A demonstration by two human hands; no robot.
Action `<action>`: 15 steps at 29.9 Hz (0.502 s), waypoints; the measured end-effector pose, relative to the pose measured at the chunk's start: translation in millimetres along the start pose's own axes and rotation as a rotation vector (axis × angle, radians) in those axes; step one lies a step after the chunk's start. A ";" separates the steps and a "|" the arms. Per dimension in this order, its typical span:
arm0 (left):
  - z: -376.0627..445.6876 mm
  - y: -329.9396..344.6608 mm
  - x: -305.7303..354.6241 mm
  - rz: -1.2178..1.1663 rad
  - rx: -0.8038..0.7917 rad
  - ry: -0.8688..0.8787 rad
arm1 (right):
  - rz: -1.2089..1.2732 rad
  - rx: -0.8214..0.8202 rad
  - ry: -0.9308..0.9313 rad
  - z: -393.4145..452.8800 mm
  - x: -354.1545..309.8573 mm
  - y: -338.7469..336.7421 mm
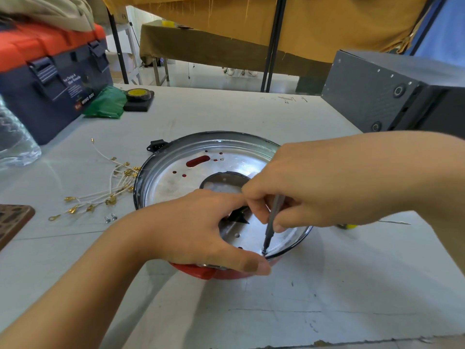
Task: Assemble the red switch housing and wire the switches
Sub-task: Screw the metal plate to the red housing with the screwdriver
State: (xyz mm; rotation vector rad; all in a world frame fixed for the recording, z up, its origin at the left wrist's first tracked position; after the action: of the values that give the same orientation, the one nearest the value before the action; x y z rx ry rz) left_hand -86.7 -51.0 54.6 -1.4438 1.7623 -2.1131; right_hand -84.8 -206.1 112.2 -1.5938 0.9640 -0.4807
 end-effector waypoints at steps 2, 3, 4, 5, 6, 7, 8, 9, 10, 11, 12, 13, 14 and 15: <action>0.3 0.2 -1.0 -0.001 0.001 -0.004 | -0.076 0.012 -0.008 1.6 0.6 -2.5; 0.2 0.1 -0.8 0.000 -0.001 -0.003 | -0.125 0.017 -0.013 2.5 -0.2 -4.5; 0.2 0.1 -0.7 0.003 -0.002 -0.001 | -0.164 0.015 -0.021 3.0 -0.3 -6.2; 0.1 0.0 -0.3 0.005 -0.004 0.001 | -0.195 0.014 -0.034 3.3 0.1 -7.3; -0.1 0.0 0.1 0.005 -0.004 0.003 | -0.221 0.018 -0.050 3.2 0.6 -7.7; -0.2 -0.2 0.6 0.004 -0.001 0.005 | -0.247 0.029 -0.066 2.7 1.6 -7.5; -0.5 -0.4 0.8 0.003 0.002 0.006 | -0.272 0.048 -0.080 2.6 2.3 -7.0; -0.5 -0.6 0.8 0.004 0.003 0.005 | -0.294 0.070 -0.093 2.5 3.0 -6.1; -0.4 -0.6 0.7 0.007 0.003 0.004 | -0.311 0.090 -0.101 2.7 3.5 -5.3; -0.2 -0.7 0.6 0.010 0.002 0.003 | -0.320 0.105 -0.105 2.7 3.7 -5.0; -0.1 -0.5 0.4 0.012 0.002 0.003 | -0.322 0.114 -0.105 2.9 3.6 -4.6; 0.0 -0.4 0.3 0.013 0.002 0.005 | -0.324 0.117 -0.102 3.0 3.3 -4.1; 0.3 -0.3 0.1 0.014 0.001 0.008 | -0.326 0.114 -0.097 3.0 3.0 -3.5; 0.5 -0.4 0.0 0.014 0.001 0.010 | -0.327 0.110 -0.097 3.6 3.3 -2.2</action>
State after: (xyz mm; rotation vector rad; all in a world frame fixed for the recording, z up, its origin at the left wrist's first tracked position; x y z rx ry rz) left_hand -86.2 -51.2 54.9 -1.4188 1.7694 -2.1170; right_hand -79.4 -206.5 112.7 -1.6646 0.5950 -0.6625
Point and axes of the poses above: each hand's wrist, its own z-axis towards the middle knuckle, its own y-axis out of the palm, x = y × z, the point moved 1 cm from there along z, towards the middle knuckle, and after that the axes turned 1 degree about -x, right-handed, at the moved point
